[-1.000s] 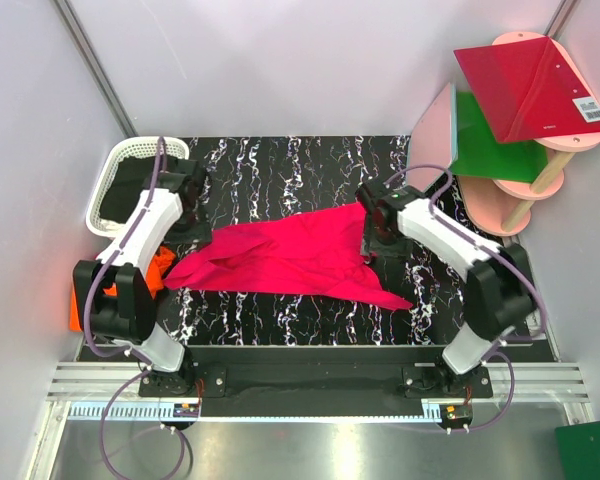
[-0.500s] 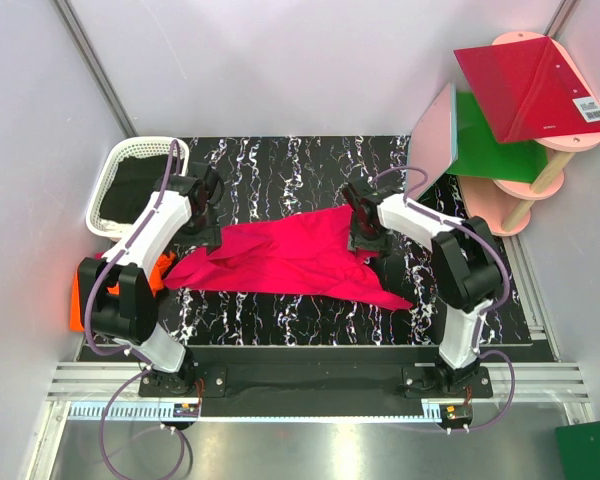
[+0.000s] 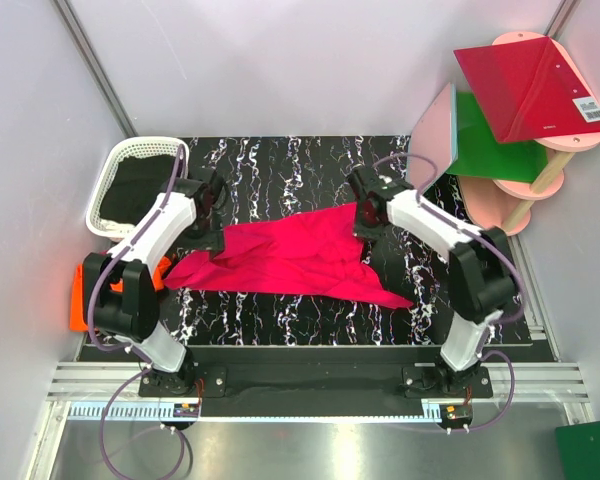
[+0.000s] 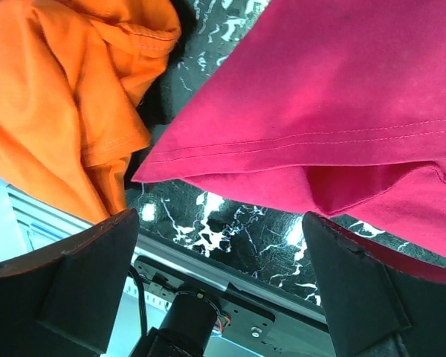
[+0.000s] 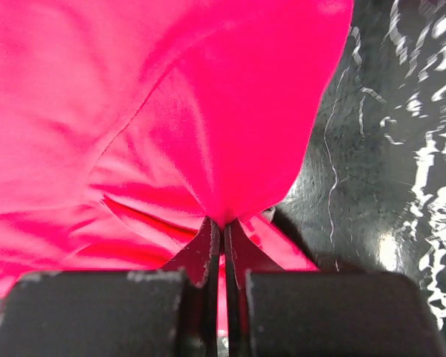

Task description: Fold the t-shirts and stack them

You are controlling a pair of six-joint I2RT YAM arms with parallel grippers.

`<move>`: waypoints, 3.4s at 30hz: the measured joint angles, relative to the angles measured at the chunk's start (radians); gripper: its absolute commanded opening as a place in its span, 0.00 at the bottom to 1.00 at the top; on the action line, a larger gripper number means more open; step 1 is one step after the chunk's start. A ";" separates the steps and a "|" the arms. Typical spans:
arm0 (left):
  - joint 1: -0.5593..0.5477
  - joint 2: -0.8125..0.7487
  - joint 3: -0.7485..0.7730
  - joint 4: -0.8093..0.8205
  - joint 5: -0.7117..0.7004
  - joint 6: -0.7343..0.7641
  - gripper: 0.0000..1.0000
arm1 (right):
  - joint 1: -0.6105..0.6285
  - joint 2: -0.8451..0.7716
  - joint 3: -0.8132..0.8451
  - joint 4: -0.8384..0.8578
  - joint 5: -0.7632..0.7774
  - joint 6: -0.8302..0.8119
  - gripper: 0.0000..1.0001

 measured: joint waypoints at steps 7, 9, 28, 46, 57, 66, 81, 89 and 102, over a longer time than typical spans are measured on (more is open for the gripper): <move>-0.049 0.037 -0.009 0.008 0.000 -0.009 0.99 | 0.000 -0.179 0.076 0.069 0.040 -0.033 0.00; -0.065 0.047 -0.009 0.013 0.001 -0.012 0.99 | 0.000 -0.185 0.084 0.113 0.056 -0.055 0.00; -0.233 0.093 0.003 0.025 -0.003 -0.041 0.99 | 0.000 0.454 0.623 0.342 0.279 -0.194 0.77; -0.235 0.550 0.513 0.100 -0.014 0.055 0.92 | -0.001 -0.194 0.099 0.372 0.317 -0.219 0.81; -0.234 0.653 0.562 0.112 -0.011 0.082 0.00 | -0.002 -0.294 0.013 0.346 0.314 -0.228 0.80; -0.191 0.560 0.513 0.117 -0.113 0.079 0.00 | -0.002 -0.294 -0.015 0.328 0.264 -0.196 0.79; 0.046 0.433 0.489 0.039 -0.329 0.023 0.00 | -0.008 0.127 0.188 0.300 -0.005 -0.137 0.77; 0.100 0.433 0.489 0.020 -0.359 0.016 0.00 | -0.011 0.347 0.431 0.273 -0.080 -0.088 0.75; 0.098 0.433 0.478 0.021 -0.360 0.034 0.00 | -0.017 0.678 0.847 0.208 -0.124 -0.053 0.54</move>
